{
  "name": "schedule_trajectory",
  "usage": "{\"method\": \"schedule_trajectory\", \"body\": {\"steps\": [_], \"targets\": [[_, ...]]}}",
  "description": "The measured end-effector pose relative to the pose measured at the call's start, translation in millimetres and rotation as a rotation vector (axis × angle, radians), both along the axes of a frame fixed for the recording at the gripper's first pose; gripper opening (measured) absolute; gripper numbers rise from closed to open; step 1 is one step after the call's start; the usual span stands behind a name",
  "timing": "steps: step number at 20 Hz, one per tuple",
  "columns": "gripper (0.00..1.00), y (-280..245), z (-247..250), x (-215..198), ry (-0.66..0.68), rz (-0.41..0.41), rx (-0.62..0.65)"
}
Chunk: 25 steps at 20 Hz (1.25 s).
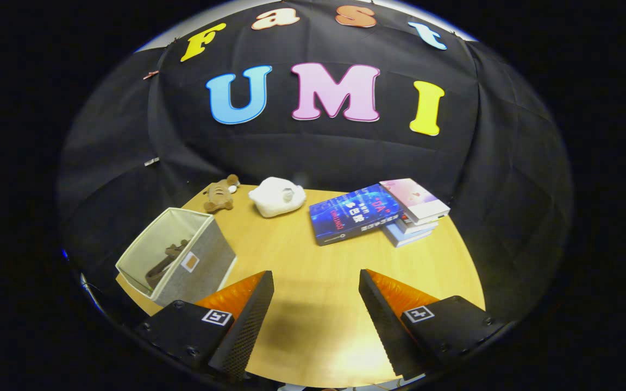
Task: Open the storage box then place both shoes into the box .Put the left shoe in first, then the right shoe, with the right side of both shoes facing outward in a uniform manner.
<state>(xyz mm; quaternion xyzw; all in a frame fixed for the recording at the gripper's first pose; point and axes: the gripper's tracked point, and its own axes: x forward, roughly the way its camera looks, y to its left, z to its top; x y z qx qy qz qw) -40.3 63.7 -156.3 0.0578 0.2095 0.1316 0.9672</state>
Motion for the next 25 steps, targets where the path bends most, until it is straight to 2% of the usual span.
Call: {"method": "schedule_trajectory", "body": {"steps": [6,12,25], "targets": [[0.98,-85.9,27.6,18.5,-0.128,-0.09,-0.002],[0.98,-138.3,45.7,26.2,-0.215,-0.121,-0.012],[0.96,-170.3,42.3,34.0,-0.237,-0.12,0.003]]}}
